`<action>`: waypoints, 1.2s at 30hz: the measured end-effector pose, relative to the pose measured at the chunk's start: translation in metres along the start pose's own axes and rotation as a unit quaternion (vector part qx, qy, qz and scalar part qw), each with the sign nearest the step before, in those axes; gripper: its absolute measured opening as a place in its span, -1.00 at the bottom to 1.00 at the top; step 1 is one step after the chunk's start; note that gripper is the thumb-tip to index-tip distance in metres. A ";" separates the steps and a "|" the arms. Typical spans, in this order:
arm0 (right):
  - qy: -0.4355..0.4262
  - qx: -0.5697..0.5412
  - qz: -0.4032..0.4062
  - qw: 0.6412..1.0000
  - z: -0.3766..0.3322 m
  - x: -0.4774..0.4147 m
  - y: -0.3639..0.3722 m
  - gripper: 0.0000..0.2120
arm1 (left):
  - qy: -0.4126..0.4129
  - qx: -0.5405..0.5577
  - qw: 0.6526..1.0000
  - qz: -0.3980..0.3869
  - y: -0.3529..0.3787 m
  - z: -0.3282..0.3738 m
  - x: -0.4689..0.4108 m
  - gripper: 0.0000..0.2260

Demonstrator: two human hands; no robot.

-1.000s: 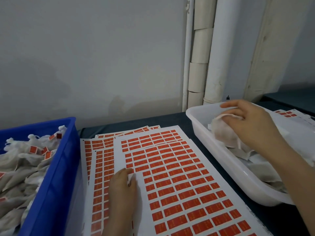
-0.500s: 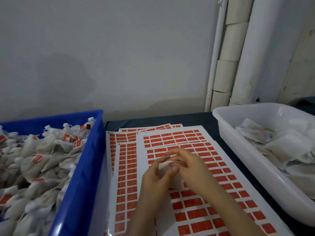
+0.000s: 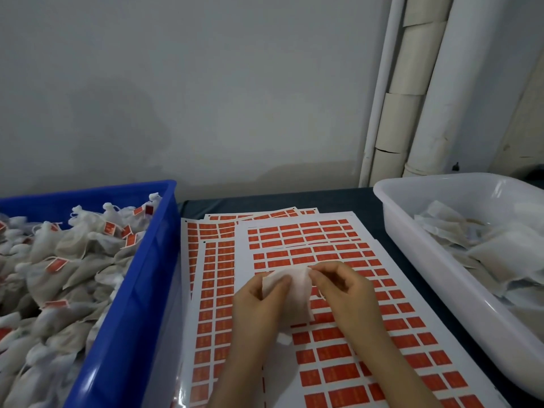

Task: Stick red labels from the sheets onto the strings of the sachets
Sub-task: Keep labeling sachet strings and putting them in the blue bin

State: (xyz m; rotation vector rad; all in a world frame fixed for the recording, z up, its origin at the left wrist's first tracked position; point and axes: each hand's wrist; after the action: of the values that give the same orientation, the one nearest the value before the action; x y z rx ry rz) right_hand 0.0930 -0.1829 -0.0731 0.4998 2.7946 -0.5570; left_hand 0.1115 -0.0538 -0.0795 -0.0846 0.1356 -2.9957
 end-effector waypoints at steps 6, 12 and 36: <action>-0.027 -0.012 -0.007 1.000 -0.003 0.005 0.005 -0.91 | 0.041 0.021 0.998 -0.040 0.000 0.004 0.009 -0.83; -0.044 -0.005 0.006 0.999 -0.006 0.007 0.004 -0.91 | 0.070 0.018 0.996 -0.050 -0.002 0.009 0.011 -0.90; 0.004 0.082 0.121 0.989 -0.001 0.003 -0.003 -0.94 | 0.100 -0.066 0.991 -0.053 -0.004 0.002 0.020 -0.88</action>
State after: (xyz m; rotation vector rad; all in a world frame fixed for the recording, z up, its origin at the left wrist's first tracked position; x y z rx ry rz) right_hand 0.0888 -0.1839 -0.0724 0.8612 2.6547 -0.7325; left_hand 0.0916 -0.0525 -0.0758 0.2002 0.3625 -3.0910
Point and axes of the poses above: each hand's wrist, its own x-axis away from the middle knuckle, its own y-axis out of the palm, z = x × y, and after that the axes turned 1 degree about -y, right-handed
